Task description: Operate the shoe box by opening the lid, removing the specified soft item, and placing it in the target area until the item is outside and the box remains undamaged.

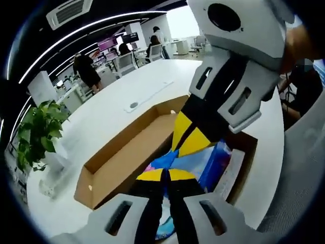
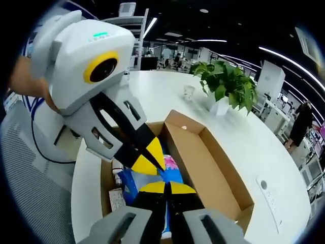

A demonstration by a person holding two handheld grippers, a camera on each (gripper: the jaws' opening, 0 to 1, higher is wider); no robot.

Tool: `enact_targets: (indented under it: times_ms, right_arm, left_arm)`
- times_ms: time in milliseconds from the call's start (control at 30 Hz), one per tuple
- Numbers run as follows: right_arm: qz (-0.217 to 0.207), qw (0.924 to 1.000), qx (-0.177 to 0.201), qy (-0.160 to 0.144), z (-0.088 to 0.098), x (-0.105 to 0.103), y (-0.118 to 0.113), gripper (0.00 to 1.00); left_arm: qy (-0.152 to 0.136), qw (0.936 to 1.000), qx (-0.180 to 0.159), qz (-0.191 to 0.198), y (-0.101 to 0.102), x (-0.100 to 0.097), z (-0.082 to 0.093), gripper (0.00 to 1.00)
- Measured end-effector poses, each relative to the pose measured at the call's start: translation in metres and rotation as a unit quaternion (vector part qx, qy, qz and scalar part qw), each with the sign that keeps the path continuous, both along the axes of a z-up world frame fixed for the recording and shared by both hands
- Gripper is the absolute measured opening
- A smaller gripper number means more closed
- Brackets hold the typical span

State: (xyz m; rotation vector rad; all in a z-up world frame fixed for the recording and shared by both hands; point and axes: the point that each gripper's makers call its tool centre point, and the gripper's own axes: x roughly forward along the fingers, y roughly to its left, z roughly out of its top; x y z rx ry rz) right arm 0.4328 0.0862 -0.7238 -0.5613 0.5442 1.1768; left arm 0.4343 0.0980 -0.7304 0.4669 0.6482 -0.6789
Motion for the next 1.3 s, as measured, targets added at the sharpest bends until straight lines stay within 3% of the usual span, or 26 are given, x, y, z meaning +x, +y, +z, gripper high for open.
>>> enact_targets:
  times_ms: [367, 867, 1300]
  right_arm:
    - [-0.016, 0.9998, 0.010, -0.003, 0.006, 0.002, -0.007, 0.00]
    - [-0.027, 0.9992, -0.008, -0.027, 0.003, 0.009, -0.029, 0.03]
    - [-0.010, 0.9983, -0.018, -0.055, 0.008, 0.008, -0.030, 0.00]
  left_arm:
    - [0.002, 0.9998, -0.017, 0.001, -0.002, 0.001, 0.019, 0.00]
    - [-0.001, 0.9996, -0.029, -0.006, -0.002, -0.002, 0.034, 0.00]
    - [0.000, 0.9991, -0.040, -0.014, -0.003, -0.005, 0.046, 0.00]
